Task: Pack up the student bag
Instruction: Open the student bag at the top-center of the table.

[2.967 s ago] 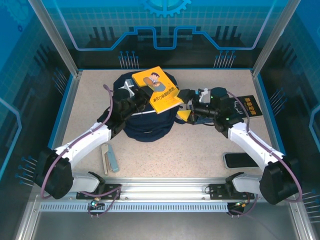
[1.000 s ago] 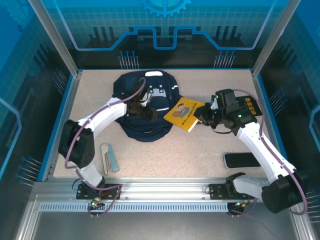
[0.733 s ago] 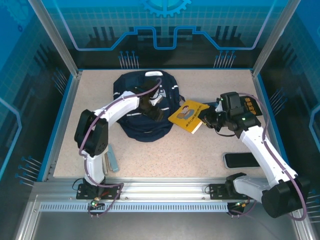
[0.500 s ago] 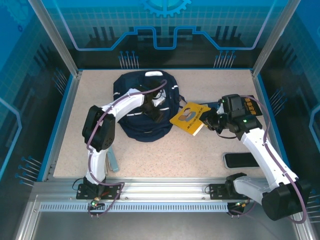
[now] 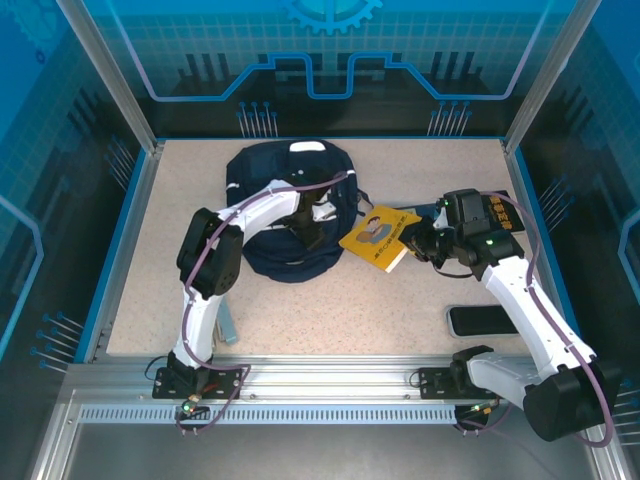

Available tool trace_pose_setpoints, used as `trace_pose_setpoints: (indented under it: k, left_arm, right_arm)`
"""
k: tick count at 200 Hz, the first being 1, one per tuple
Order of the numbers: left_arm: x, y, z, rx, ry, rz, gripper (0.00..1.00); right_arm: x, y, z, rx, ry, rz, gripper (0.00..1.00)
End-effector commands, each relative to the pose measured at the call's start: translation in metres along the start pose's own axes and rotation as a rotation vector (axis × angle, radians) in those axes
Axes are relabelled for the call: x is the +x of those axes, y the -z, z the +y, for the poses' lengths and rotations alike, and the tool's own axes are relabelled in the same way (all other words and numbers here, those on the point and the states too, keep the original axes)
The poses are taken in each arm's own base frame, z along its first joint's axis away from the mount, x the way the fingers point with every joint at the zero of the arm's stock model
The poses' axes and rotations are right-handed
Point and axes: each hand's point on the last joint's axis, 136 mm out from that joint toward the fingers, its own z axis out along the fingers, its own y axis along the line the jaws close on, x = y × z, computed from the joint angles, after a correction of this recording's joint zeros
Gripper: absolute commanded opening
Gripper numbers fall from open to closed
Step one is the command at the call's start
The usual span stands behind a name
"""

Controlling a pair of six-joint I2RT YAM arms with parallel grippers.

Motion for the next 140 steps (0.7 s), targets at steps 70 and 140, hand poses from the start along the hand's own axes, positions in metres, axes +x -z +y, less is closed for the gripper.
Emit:
trace_pose_setpoints:
  k: [70, 140]
  left_arm:
    - [-0.037, 0.063, 0.024, -0.248, -0.091, -0.152, 0.13]
    - [-0.063, 0.140, 0.048, -0.381, 0.034, -0.418, 0.00]
  right_arm:
    - [-0.003, 0.007, 0.008, -0.049, 0.005, -0.021, 0.04]
    - [-0.002, 0.016, 0.029, -0.130, 0.092, -0.027, 0.04]
